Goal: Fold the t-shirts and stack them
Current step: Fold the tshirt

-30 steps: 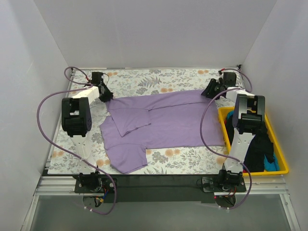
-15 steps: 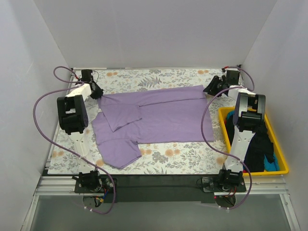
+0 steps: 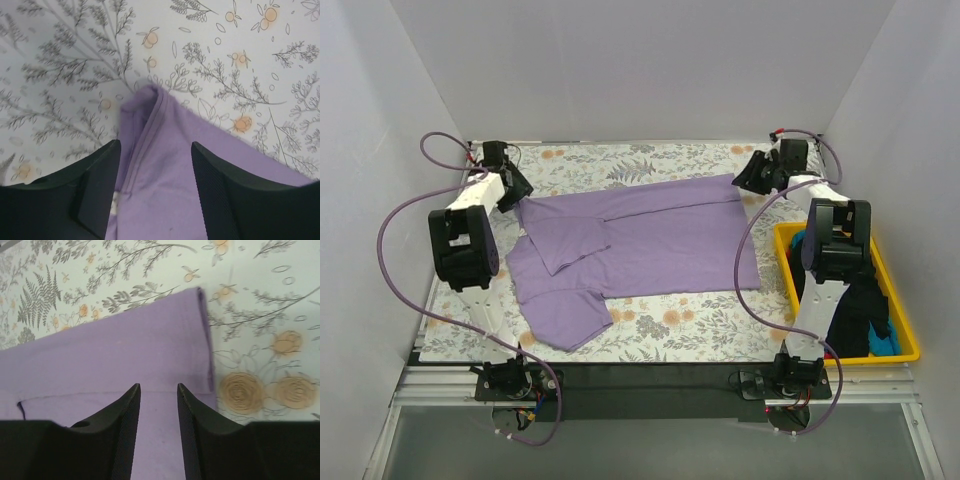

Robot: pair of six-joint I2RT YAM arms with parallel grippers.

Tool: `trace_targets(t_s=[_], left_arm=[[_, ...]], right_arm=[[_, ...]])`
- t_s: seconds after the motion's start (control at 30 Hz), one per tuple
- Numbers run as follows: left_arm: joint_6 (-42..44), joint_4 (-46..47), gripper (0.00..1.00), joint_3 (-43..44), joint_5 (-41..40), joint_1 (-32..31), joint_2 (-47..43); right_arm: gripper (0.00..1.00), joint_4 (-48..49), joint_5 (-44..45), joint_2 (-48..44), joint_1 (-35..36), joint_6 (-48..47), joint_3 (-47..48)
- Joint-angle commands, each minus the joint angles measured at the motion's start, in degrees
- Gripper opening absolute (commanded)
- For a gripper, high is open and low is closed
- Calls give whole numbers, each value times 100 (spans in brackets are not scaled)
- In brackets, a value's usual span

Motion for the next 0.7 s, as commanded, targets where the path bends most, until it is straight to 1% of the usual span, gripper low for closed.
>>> trace_targets(t_s=[0.0,0.07,0.1,0.23,0.27,0.33,0.37,0.5,0.67], left_arm=[[-145,-96,54,-400,-372,-48,-950],[-163,45,49,-568,-311,-57,-1065],[-145,133,44,-629,-224,-57,-1057],[-5,537,38,-569,408,-180,-776],[-4,607,34,-534,480,-206,-566],[-39,696,31,-323,576,-207,-354],[-66,713,29,-262,568,-215,-101],[-75,679,26,2,340,-198,392],[-154,652,25,64,225,-92,692]], right_arm=[[41,133,-120,-77,372,50,36],[41,247,-234,115,513,94,151],[41,404,-321,195,549,216,299],[41,1248,-550,651,672,708,721],[41,1363,-585,905,698,805,836],[41,1548,-577,1143,690,1120,1133],[42,1679,-551,1362,690,1218,1214],[42,1698,-323,1794,611,1456,1513],[42,1689,29,2041,304,1737,1452]])
